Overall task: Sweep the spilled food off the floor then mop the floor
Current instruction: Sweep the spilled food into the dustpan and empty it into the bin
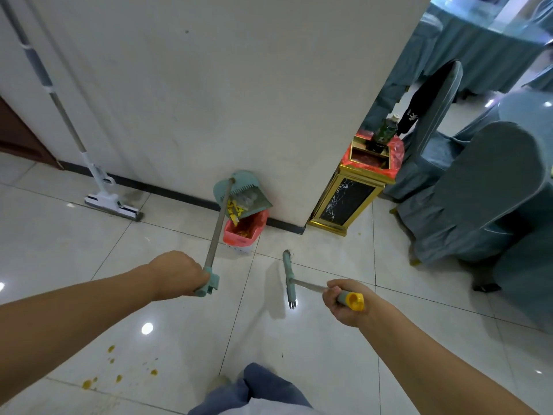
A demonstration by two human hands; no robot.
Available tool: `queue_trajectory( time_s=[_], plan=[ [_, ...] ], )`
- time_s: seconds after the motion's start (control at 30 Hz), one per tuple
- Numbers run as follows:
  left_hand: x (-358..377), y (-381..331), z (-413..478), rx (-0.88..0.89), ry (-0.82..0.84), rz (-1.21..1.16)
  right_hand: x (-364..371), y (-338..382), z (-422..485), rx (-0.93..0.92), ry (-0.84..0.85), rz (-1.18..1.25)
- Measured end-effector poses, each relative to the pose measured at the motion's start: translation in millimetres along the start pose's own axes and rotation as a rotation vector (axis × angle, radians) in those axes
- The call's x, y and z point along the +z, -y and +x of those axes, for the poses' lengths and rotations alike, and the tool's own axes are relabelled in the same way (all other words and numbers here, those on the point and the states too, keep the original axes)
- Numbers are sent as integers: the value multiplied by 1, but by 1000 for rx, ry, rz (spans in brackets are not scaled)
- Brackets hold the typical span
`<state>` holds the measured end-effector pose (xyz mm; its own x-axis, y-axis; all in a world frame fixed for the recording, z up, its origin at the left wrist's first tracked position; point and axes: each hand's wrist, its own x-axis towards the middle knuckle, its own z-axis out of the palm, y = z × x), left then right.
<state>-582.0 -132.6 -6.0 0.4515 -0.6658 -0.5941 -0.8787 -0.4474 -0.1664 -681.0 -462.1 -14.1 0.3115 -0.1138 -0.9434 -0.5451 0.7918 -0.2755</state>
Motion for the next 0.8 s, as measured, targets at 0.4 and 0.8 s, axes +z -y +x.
queue_trajectory(
  time_s=[0.4, 0.8],
  plan=[
    [2, -19, 6, 24, 82, -28, -17, -18, -9, 33, -26, 20],
    [-8, -2, -19, -30, -10, 48, -9, -21, -7, -26, -35, 8]
  ],
)
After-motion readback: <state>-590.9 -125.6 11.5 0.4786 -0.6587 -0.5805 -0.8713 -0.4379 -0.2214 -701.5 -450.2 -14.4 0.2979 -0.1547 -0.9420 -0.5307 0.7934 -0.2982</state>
